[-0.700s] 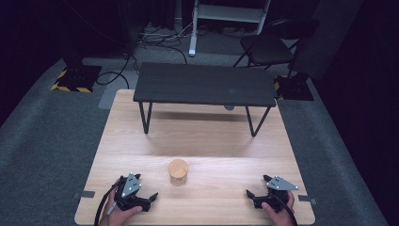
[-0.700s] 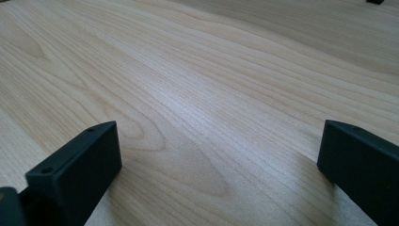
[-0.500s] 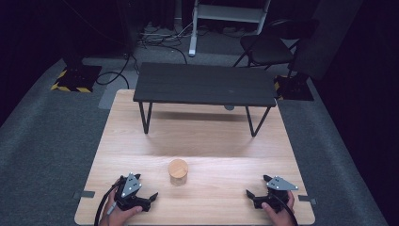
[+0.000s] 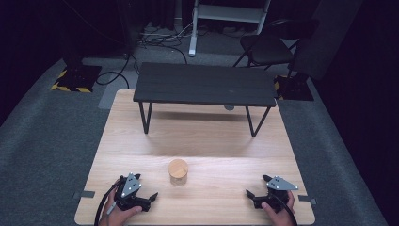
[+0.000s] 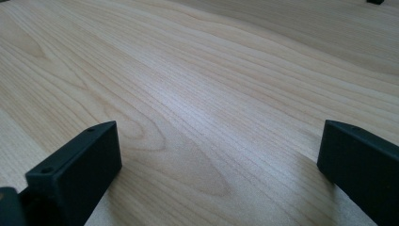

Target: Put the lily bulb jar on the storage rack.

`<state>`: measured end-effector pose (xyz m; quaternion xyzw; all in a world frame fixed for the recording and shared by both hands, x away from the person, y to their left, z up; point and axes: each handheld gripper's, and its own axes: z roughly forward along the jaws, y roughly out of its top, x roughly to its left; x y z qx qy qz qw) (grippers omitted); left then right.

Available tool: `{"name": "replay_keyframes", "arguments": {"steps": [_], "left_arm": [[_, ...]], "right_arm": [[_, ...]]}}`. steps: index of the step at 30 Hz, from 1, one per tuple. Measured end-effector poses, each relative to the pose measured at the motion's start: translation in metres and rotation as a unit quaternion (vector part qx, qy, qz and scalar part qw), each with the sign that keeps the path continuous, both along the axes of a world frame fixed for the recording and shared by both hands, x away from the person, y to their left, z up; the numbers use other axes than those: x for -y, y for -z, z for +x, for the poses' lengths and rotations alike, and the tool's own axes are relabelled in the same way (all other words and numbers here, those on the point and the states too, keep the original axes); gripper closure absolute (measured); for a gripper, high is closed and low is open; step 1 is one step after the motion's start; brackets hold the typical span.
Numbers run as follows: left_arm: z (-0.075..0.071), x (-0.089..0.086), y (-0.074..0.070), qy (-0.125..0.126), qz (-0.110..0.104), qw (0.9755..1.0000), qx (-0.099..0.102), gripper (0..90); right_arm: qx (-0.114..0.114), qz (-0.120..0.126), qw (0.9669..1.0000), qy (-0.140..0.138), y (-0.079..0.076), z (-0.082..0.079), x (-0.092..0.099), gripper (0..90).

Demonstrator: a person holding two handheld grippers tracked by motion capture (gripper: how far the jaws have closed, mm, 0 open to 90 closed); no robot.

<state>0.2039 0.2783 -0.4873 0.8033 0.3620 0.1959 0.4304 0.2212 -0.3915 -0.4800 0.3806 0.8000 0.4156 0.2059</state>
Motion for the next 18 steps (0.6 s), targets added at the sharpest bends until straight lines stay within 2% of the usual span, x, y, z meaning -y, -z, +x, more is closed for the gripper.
{"name": "replay_keyframes", "arguments": {"steps": [4, 8, 12, 16, 18], "left_arm": [[0.002, 0.000, -0.004, 0.008, 0.010, 0.9999, -0.003, 0.9], [0.002, 0.005, -0.010, -0.003, 0.014, 0.9999, -0.006, 3.0], [0.005, 0.009, -0.019, 0.025, 0.027, 0.9993, 0.008, 2.3], [0.010, 0.015, -0.028, 0.032, 0.020, 0.9992, 0.011, 2.3], [0.015, 0.024, -0.037, 0.042, 0.027, 0.9986, 0.019, 2.4]], "right_arm": [[0.000, 0.000, 1.0000, 0.000, 0.000, 0.000, 0.000, 0.0], [0.000, 0.000, 1.0000, 0.000, 0.000, 0.000, 0.000, 0.0], [0.000, 0.000, 1.0000, 0.000, 0.000, 0.000, 0.000, 0.0], [0.000, 0.000, 1.0000, 0.000, 0.000, 0.000, 0.000, 0.0], [0.000, 0.000, 1.0000, 0.000, 0.000, 0.000, 0.000, 0.0]]}}
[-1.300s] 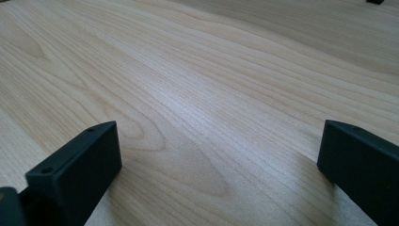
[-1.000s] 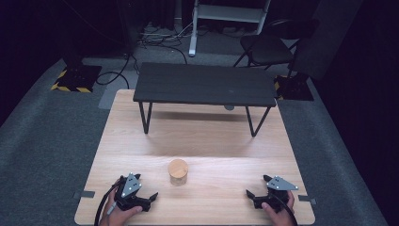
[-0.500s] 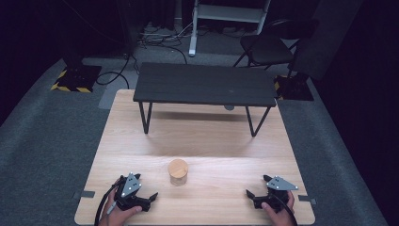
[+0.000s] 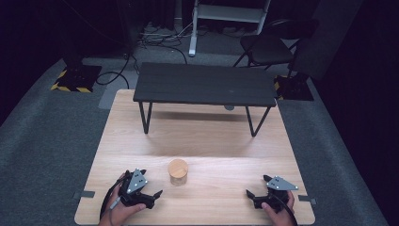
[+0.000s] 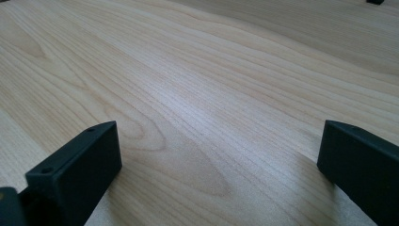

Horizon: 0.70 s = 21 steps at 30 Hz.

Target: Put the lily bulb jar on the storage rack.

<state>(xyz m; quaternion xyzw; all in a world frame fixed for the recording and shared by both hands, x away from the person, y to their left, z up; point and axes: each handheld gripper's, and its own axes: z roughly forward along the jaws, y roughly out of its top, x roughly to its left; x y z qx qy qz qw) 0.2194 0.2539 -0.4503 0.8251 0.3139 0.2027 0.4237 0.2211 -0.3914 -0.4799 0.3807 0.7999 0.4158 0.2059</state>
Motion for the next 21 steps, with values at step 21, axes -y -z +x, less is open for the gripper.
{"name": "replay_keyframes", "arguments": {"steps": [21], "left_arm": [[0.053, 0.064, -0.034, 0.068, 0.029, 0.9972, -0.009, 3.6]], "right_arm": [[0.000, 0.000, 1.0000, 0.001, 0.000, -0.001, 0.000, 0.0]]}}
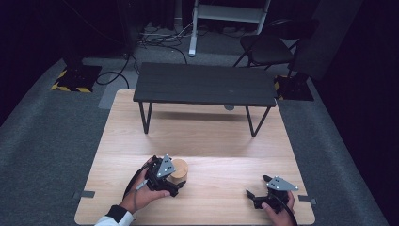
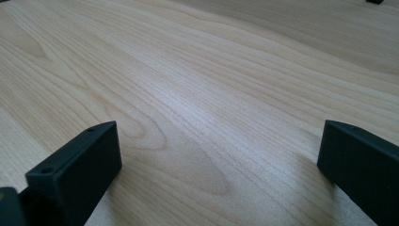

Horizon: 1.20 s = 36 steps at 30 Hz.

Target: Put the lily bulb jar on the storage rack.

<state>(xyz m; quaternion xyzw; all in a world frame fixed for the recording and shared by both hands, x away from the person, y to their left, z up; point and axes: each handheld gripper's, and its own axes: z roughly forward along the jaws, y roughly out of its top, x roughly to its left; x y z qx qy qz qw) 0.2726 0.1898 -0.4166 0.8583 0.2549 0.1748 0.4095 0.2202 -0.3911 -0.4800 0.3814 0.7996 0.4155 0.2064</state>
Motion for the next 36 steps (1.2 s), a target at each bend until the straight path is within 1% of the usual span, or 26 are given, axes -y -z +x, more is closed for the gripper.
{"name": "replay_keyframes", "arguments": {"steps": [1, 2, 3, 4, 5, 8, 10, 11, 13, 15, 16, 17, 18, 19, 20, 21, 22, 27, 28, 29, 30, 32, 34, 36], "left_arm": [[0.002, 0.002, 0.000, 0.002, 0.002, 1.0000, -0.001, 3.7], [0.006, 0.004, 0.000, 0.000, 0.001, 1.0000, -0.007, 4.4], [0.006, 0.004, 0.000, 0.000, 0.001, 1.0000, -0.007, 5.3], [0.010, 0.006, 0.002, -0.007, -0.001, 0.9999, -0.014, 6.1], [0.010, 0.006, 0.002, -0.007, -0.001, 0.9999, -0.014, 6.9], [0.014, 0.007, 0.004, -0.009, -0.005, 0.9996, -0.025, 9.2], [0.014, 0.009, 0.006, -0.007, -0.004, 0.9997, -0.021, 11.6], [0.015, 0.008, 0.007, -0.007, -0.007, 0.9997, -0.021, 15.7], [0.015, 0.008, 0.009, -0.008, -0.010, 0.9998, -0.017, 18.3], [0.015, 0.008, 0.010, -0.007, -0.011, 0.9997, -0.018, 19.6], [0.014, 0.008, 0.010, -0.009, -0.012, 0.9998, -0.016, 22.5], [0.014, 0.008, 0.010, -0.009, -0.012, 0.9998, -0.016, 22.6], [0.015, 0.008, 0.011, -0.010, -0.017, 0.9997, -0.018, 22.8], [0.015, 0.008, 0.011, -0.010, -0.017, 0.9997, -0.018, 23.3], [0.016, 0.007, 0.012, -0.009, -0.022, 0.9995, -0.022, 23.3], [0.017, 0.005, 0.013, -0.008, -0.027, 0.9993, -0.024, 25.3], [0.017, 0.005, 0.015, -0.011, -0.034, 0.9990, -0.027, 25.6], [0.019, 0.004, 0.015, -0.013, -0.038, 0.9987, -0.031, 25.8], [0.022, 0.000, 0.015, -0.013, -0.053, 0.9977, -0.040, 25.8], [0.022, 0.000, 0.015, -0.013, -0.053, 0.9977, -0.040, 25.7], [0.022, -0.001, 0.013, -0.016, -0.059, 0.9973, -0.042, 25.7], [0.022, -0.001, 0.005, -0.016, -0.054, 0.9979, -0.031, 25.8], [0.024, -0.003, -0.005, -0.018, -0.059, 0.9977, -0.029, 25.7], [0.028, -0.003, -0.017, -0.016, -0.057, 0.9979, -0.026, 25.8]], "right_arm": [[0.000, 0.000, 1.0000, -0.001, 0.000, 0.000, 0.000, 0.0], [0.000, 0.000, 1.0000, -0.001, 0.000, 0.000, 0.000, 0.0], [0.000, 0.000, 1.0000, -0.002, 0.000, 0.000, 0.000, 0.0], [0.000, 0.000, 1.0000, -0.003, 0.000, 0.000, 0.000, 0.0], [0.000, 0.000, 1.0000, -0.003, 0.000, 0.000, 0.000, 0.0], [0.000, 0.000, 1.0000, -0.003, 0.000, 0.000, 0.001, 0.0], [0.000, 0.000, 1.0000, -0.003, 0.000, 0.000, 0.001, 0.0], [0.000, 0.000, 1.0000, -0.003, 0.000, 0.000, 0.001, 0.0], [0.000, 0.000, 1.0000, -0.003, 0.000, 0.000, 0.001, 0.0], [0.000, 0.000, 1.0000, -0.003, 0.000, 0.000, 0.001, 0.0], [0.000, 0.000, 1.0000, -0.003, 0.000, 0.000, 0.001, 0.0], [0.000, 0.000, 1.0000, -0.003, 0.000, 0.000, 0.001, 0.0], [0.000, 0.000, 1.0000, -0.003, 0.000, 0.000, 0.001, 0.0], [0.000, 0.000, 1.0000, -0.003, 0.000, 0.000, 0.001, 0.0], [0.000, 0.000, 1.0000, -0.003, 0.000, 0.000, 0.001, 0.0], [0.000, 0.000, 1.0000, -0.003, 0.000, 0.000, 0.001, 0.0], [0.000, 0.000, 1.0000, -0.003, 0.000, 0.000, 0.001, 0.0], [0.000, 0.000, 1.0000, -0.003, 0.000, 0.000, 0.001, 0.0], [0.000, 0.000, 1.0000, -0.003, 0.000, 0.000, 0.001, 0.0], [0.000, 0.000, 1.0000, -0.003, 0.000, 0.000, 0.001, 0.0], [0.000, 0.000, 1.0000, -0.003, 0.000, 0.000, 0.001, 0.0], [0.000, 0.000, 1.0000, -0.003, 0.000, 0.000, 0.001, 0.0], [0.000, 0.000, 1.0000, -0.003, 0.000, 0.000, 0.001, 0.0], [0.000, 0.000, 1.0000, -0.003, 0.000, 0.000, 0.001, 0.0]]}}
